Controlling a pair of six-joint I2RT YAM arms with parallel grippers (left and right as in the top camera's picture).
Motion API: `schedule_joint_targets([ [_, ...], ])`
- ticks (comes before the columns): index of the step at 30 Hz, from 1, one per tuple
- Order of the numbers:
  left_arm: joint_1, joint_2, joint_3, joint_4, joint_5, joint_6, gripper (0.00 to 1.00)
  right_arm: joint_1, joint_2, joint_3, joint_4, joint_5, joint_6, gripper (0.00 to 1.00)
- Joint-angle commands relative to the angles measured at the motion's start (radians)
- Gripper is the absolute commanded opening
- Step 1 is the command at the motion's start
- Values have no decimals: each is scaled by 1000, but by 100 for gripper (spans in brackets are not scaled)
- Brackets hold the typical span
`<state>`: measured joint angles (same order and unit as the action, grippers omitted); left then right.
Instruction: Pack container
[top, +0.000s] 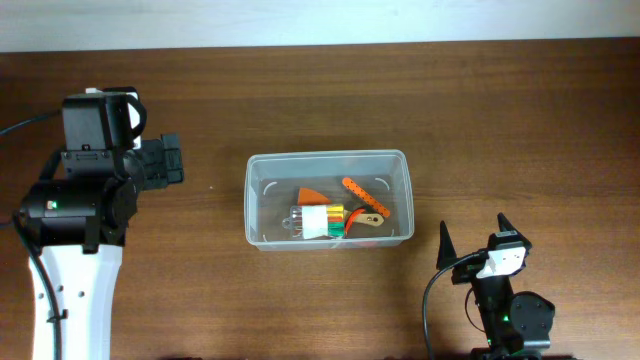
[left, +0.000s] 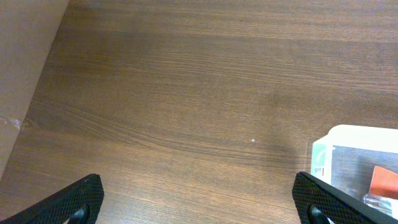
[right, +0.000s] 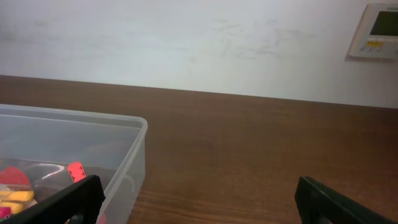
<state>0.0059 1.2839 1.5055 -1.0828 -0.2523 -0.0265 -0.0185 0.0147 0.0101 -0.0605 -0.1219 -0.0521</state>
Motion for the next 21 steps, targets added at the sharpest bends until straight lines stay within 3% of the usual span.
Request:
schedule_joint_targets([
  [1,-2,-3,18,0,-14,-10,99,6,-10,-5,-7,-2,3,99],
  [21,-2,-10,18,-3,-14,-10,99,6,-10,-5,-7,-2,4,99],
])
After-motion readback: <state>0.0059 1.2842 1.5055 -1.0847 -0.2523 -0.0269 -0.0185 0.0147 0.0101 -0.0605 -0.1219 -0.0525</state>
